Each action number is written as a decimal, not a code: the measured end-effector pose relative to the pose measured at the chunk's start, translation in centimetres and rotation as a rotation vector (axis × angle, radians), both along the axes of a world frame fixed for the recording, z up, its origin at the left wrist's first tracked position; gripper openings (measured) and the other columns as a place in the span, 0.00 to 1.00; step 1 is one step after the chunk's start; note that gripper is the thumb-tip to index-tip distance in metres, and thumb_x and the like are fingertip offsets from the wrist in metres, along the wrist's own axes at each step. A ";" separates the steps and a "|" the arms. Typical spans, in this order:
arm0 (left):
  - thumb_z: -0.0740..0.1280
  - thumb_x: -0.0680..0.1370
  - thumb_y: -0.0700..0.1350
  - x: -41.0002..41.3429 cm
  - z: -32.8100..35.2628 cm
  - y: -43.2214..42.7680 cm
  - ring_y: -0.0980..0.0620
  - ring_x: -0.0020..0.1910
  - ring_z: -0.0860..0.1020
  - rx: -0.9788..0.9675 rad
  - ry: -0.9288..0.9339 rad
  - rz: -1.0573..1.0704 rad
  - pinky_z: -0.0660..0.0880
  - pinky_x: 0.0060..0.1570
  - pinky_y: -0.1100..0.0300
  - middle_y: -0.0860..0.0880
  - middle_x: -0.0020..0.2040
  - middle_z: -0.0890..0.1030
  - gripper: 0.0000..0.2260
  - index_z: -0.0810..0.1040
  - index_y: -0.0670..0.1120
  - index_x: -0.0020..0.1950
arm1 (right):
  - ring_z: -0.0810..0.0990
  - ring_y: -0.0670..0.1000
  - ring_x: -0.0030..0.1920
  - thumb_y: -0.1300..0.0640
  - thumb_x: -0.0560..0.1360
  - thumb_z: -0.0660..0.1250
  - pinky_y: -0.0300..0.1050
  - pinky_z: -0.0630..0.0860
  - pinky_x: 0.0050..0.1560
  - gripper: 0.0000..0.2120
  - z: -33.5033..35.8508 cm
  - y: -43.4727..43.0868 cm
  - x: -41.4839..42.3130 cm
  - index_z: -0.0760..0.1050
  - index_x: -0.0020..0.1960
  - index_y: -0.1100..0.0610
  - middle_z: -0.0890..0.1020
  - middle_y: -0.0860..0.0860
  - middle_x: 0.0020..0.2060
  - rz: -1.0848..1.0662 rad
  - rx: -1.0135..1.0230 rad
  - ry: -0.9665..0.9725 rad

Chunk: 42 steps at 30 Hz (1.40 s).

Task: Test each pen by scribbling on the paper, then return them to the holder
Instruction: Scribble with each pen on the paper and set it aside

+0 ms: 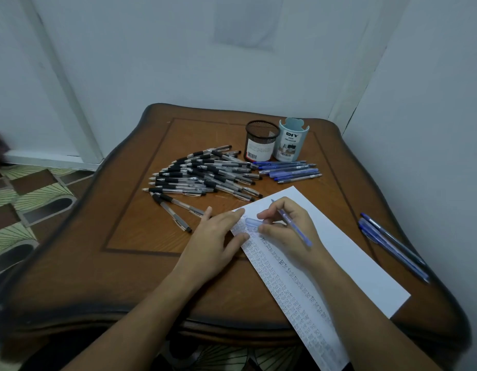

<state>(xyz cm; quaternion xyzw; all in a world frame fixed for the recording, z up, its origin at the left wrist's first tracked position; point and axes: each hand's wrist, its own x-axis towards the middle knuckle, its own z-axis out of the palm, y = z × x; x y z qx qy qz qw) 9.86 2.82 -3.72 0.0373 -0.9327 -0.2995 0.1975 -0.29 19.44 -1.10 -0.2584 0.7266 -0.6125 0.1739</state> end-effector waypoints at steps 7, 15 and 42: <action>0.68 0.78 0.46 0.0 -0.3 -0.2 0.61 0.55 0.77 0.034 0.172 -0.006 0.63 0.70 0.54 0.53 0.55 0.84 0.12 0.82 0.47 0.60 | 0.84 0.55 0.48 0.68 0.70 0.75 0.52 0.83 0.50 0.10 -0.1 -0.6 0.9 0.80 0.48 0.57 0.84 0.55 0.45 0.040 -0.011 0.067; 0.71 0.77 0.40 0.2 0.5 0.1 0.59 0.57 0.75 0.105 0.249 0.125 0.64 0.67 0.58 0.51 0.54 0.84 0.10 0.84 0.45 0.58 | 0.71 0.51 0.34 0.57 0.70 0.58 0.48 0.70 0.36 0.13 0.5 0.1 -0.4 0.80 0.47 0.58 0.73 0.53 0.31 -0.095 -0.181 -0.242; 0.72 0.76 0.41 0.8 1.3 -0.4 0.58 0.68 0.72 0.621 0.163 0.255 0.65 0.61 0.74 0.64 0.49 0.83 0.14 0.82 0.63 0.46 | 0.72 0.58 0.41 0.60 0.82 0.63 0.45 0.67 0.32 0.13 0.6 -0.7 0.9 0.85 0.51 0.48 0.83 0.56 0.43 0.053 -0.122 -0.193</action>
